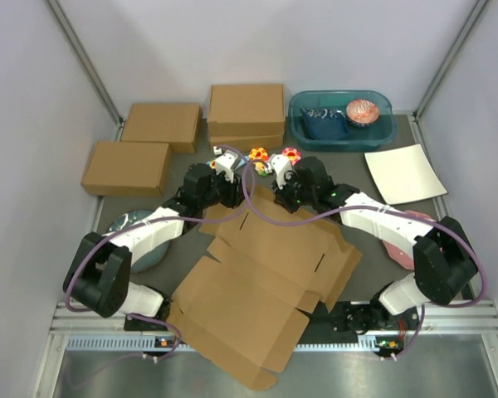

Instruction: Fold the paper box

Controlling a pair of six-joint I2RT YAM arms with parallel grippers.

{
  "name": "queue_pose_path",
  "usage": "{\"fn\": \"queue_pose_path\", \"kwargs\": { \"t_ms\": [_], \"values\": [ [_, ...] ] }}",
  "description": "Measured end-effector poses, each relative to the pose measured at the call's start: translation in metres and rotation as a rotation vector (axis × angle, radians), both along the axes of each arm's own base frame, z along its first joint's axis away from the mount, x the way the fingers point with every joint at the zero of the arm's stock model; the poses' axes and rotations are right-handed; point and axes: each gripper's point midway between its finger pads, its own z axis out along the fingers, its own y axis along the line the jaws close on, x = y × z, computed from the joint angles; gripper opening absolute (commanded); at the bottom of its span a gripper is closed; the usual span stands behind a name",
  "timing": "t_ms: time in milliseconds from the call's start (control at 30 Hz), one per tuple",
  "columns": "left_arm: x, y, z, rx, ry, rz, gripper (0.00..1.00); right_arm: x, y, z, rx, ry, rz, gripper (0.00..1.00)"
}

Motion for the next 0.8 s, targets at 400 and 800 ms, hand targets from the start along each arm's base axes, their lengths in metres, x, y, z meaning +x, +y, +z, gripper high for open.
{"fn": "queue_pose_path", "kwargs": {
  "t_ms": [400, 800],
  "values": [
    [-0.012, -0.016, -0.001, -0.170, 0.196, 0.126, 0.13, 0.003, -0.002, 0.000, -0.013, -0.014, -0.021, 0.00],
    [-0.035, -0.025, -0.003, -0.324, 0.315, 0.275, 0.25, -0.007, 0.003, -0.004, -0.028, 0.004, -0.008, 0.00]
  ]
}}
